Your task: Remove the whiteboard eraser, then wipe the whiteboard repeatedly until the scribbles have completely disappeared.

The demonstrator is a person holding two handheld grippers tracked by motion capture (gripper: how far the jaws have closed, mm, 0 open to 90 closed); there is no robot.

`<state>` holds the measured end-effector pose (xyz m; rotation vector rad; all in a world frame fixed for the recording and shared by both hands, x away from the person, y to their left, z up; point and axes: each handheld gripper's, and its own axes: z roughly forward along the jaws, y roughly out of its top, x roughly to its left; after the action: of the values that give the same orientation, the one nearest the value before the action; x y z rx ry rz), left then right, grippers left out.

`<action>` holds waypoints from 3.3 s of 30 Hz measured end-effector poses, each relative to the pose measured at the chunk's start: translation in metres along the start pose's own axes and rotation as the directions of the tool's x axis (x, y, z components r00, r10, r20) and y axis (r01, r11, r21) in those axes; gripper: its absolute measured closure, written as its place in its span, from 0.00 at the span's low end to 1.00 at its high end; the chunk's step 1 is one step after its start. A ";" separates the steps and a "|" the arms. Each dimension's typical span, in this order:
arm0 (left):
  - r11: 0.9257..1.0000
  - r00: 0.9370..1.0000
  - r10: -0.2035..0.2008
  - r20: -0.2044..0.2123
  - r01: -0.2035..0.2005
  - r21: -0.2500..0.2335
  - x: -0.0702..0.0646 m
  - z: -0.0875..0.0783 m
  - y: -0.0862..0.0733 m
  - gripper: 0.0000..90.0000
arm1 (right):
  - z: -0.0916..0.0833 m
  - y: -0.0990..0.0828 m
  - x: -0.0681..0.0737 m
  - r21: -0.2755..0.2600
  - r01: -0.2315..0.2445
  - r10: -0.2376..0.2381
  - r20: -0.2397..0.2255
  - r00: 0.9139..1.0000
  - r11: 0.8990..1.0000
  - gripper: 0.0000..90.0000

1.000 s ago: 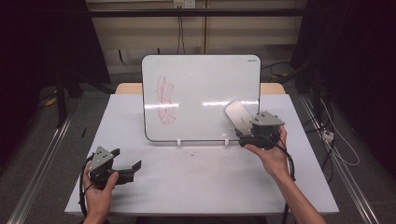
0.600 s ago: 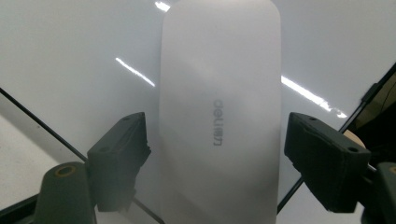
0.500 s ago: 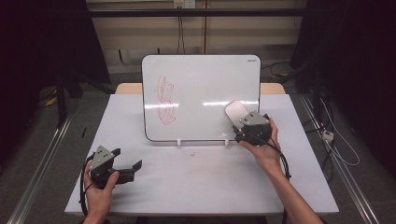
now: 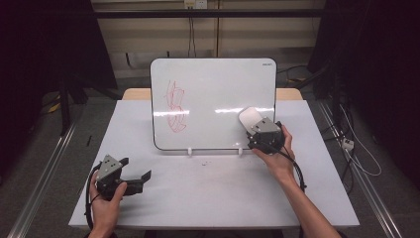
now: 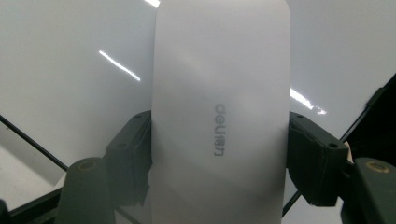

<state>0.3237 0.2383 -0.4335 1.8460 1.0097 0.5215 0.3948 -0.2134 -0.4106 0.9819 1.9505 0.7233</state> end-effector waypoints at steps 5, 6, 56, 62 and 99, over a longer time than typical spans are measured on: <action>1.000 1.000 -0.003 0.000 0.003 -0.005 0.001 0.000 0.000 0.06 | 0.001 0.001 0.001 0.004 -0.004 0.004 0.009 1.000 1.000 0.34; 1.000 1.000 -0.001 -0.002 0.001 -0.004 0.001 -0.001 0.000 0.06 | 0.001 0.001 0.001 0.011 -0.006 0.006 0.010 1.000 1.000 0.35; 1.000 1.000 -0.006 -0.005 0.007 0.014 0.002 0.002 -0.001 0.06 | -0.027 0.020 -0.010 -0.105 -0.157 0.142 -0.141 0.980 0.982 0.35; 1.000 1.000 -0.009 -0.009 0.009 0.010 0.002 0.002 -0.001 0.06 | -0.028 0.026 -0.008 -0.128 -0.150 0.130 -0.154 0.980 0.980 0.35; 1.000 1.000 -0.015 0.003 0.015 0.022 0.005 0.000 -0.004 0.06 | -0.004 0.109 0.041 -0.236 -0.048 -0.006 -0.225 0.974 0.971 0.35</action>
<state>0.3247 0.2429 -0.4376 1.8570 1.0300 0.5008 0.4163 -0.1216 -0.3426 0.8016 1.9871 1.0953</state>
